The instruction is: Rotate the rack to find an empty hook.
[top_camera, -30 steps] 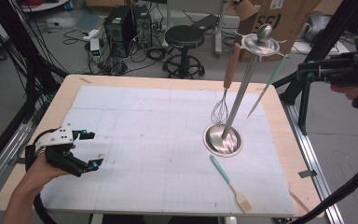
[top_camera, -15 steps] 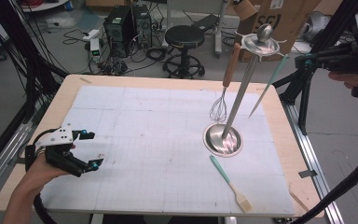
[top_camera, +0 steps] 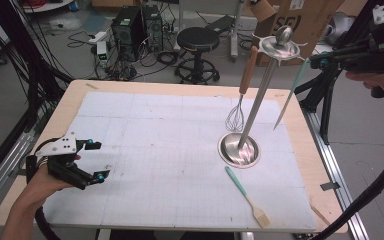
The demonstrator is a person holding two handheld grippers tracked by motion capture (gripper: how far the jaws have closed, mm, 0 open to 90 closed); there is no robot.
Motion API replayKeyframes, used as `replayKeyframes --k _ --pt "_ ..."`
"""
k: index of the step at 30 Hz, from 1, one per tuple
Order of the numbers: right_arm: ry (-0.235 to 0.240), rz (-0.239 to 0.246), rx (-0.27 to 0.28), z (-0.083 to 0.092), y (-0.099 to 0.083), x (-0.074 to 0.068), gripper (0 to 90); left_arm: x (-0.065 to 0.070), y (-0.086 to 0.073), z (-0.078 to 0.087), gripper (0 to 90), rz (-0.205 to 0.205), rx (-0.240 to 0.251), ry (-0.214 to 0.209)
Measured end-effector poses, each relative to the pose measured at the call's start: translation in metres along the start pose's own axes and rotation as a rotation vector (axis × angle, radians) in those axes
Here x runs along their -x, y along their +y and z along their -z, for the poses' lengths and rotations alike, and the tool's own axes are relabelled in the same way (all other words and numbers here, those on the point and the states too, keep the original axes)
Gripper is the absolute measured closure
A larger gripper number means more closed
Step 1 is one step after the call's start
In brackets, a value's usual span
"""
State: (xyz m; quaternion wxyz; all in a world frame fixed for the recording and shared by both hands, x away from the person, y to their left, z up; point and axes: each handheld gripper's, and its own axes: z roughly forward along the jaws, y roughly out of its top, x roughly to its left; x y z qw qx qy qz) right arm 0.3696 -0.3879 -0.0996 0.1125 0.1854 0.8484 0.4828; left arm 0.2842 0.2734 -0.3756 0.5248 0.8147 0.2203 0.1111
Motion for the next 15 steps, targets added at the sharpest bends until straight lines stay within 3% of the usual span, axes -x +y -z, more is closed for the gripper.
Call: replayKeyframes --k 15 --pt "-0.002 0.011 0.016 -0.004 0.003 -0.011 89.2 -0.002 -0.001 0.002 1.7 0.012 0.010 0.007"
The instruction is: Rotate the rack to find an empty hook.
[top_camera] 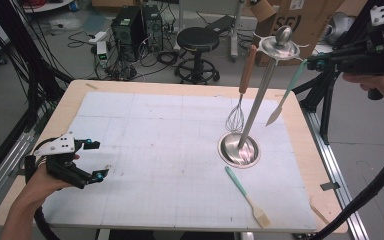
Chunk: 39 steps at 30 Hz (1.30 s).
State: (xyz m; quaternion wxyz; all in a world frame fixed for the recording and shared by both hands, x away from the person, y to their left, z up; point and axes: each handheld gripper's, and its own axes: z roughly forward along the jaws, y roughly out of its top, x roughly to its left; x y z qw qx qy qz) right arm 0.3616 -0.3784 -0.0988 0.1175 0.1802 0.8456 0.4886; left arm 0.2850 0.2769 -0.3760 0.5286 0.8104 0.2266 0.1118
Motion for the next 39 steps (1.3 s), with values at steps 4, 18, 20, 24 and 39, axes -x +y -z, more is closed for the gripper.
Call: replayKeyframes --k 4,18,20,24,39 --pt "0.008 0.006 -0.001 -0.002 0.002 -0.005 89.3 0.000 0.000 0.000 1.7 -0.002 0.001 -0.003" --pt "0.043 0.027 -0.007 -0.028 0.019 -0.027 89.3 0.002 0.001 0.000 1.7 -0.009 0.008 -0.007" --pt "0.046 0.025 -0.010 -0.032 0.022 -0.030 89.2 0.001 0.001 0.001 1.7 -0.009 0.013 -0.008" --pt "0.050 0.026 -0.012 -0.037 0.025 -0.030 89.2 0.001 0.002 0.003 1.7 -0.011 0.020 -0.006" --pt "0.047 0.001 -0.013 -0.025 0.010 -0.026 89.3 0.002 0.002 0.002 1.7 -0.012 0.012 -0.008"
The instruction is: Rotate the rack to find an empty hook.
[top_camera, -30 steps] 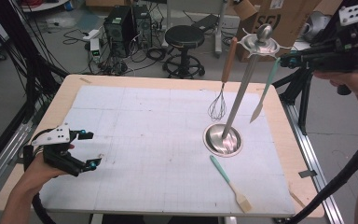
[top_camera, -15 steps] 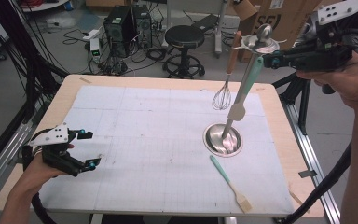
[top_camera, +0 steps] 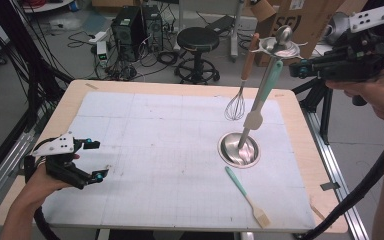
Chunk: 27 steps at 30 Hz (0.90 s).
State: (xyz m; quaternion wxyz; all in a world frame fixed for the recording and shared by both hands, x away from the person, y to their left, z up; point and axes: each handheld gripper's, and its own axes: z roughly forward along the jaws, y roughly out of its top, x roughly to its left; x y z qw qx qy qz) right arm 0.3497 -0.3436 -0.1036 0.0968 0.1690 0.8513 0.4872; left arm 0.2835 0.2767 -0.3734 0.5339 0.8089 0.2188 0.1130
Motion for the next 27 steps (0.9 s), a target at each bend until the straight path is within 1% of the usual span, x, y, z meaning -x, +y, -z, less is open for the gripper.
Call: replayKeyframes --k 2,6,7,8,10,19,22,23,24,25,27 --pt "0.000 -0.008 -0.001 0.002 -0.003 0.000 89.2 0.000 0.000 0.000 1.7 -0.001 -0.002 0.002" --pt "0.003 -0.008 0.000 0.006 -0.007 0.000 89.2 0.000 0.000 -0.001 1.7 0.002 -0.006 0.003" --pt "0.003 0.010 0.002 0.006 -0.008 0.002 89.2 0.000 0.000 -0.001 1.7 -0.001 -0.008 0.005" --pt "0.002 -0.005 0.007 0.007 -0.008 0.000 89.2 0.000 0.000 -0.001 1.7 -0.001 -0.010 0.004" --pt "0.002 -0.011 0.007 0.010 -0.010 0.000 89.2 0.000 0.000 -0.001 1.7 -0.002 -0.012 0.004" --pt "-0.005 -0.019 -0.001 0.017 -0.017 -0.003 89.5 0.001 0.000 -0.002 1.7 -0.001 -0.013 0.002" --pt "-0.006 -0.011 -0.001 0.019 -0.019 -0.004 89.5 0.001 0.000 -0.002 1.7 -0.004 -0.012 0.004" --pt "-0.002 -0.018 -0.002 0.020 -0.019 -0.005 89.5 0.001 0.000 -0.002 1.7 -0.004 -0.011 0.004" --pt "-0.007 -0.010 -0.001 0.021 -0.020 -0.005 89.5 0.002 0.000 -0.002 1.7 -0.003 -0.009 0.005" --pt "-0.005 -0.019 -0.004 0.022 -0.020 -0.006 89.5 0.001 0.000 -0.001 1.7 -0.005 -0.009 0.004" --pt "-0.008 -0.016 -0.002 0.023 -0.021 -0.006 89.5 0.001 0.000 -0.002 1.7 -0.006 -0.009 0.003"
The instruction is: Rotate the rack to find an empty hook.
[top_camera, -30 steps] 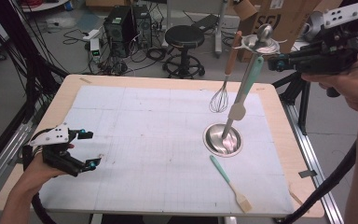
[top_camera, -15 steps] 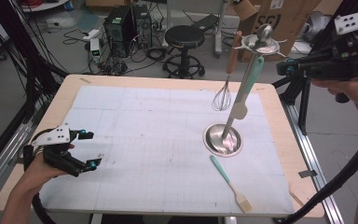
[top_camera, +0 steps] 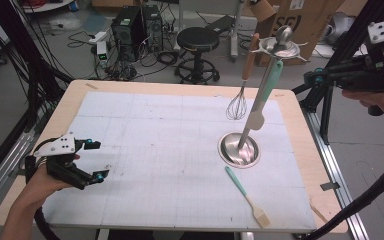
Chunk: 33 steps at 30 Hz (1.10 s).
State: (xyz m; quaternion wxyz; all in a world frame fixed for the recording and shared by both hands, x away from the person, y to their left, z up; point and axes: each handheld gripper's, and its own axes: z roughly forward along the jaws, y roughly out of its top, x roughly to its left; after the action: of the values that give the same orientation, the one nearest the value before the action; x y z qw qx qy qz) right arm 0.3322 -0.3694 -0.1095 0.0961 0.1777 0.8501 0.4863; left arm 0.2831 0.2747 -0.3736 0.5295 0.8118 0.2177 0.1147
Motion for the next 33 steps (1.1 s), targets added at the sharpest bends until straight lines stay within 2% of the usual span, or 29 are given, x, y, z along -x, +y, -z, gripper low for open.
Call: replayKeyframes --k 7,14,19,23,27,33 --pt "-0.012 0.004 -0.004 0.007 -0.001 0.004 89.5 0.000 0.000 0.000 1.7 0.004 -0.004 0.003" --pt "-0.036 -0.031 0.006 0.014 -0.002 0.013 89.5 -0.001 0.000 -0.001 1.7 0.002 -0.008 0.003" --pt "-0.044 -0.030 0.005 0.017 0.001 0.020 89.5 -0.001 -0.001 -0.001 1.7 0.005 -0.014 0.005" --pt "-0.053 -0.036 0.003 0.017 0.005 0.024 89.5 -0.001 -0.001 -0.001 1.7 0.003 -0.015 0.006" --pt "-0.053 -0.021 0.004 0.014 0.009 0.028 89.5 -0.001 -0.001 -0.001 1.7 0.006 -0.015 0.007" --pt "-0.050 -0.014 0.007 0.009 0.014 0.027 89.5 -0.001 -0.001 -0.001 1.7 0.005 -0.017 0.005"
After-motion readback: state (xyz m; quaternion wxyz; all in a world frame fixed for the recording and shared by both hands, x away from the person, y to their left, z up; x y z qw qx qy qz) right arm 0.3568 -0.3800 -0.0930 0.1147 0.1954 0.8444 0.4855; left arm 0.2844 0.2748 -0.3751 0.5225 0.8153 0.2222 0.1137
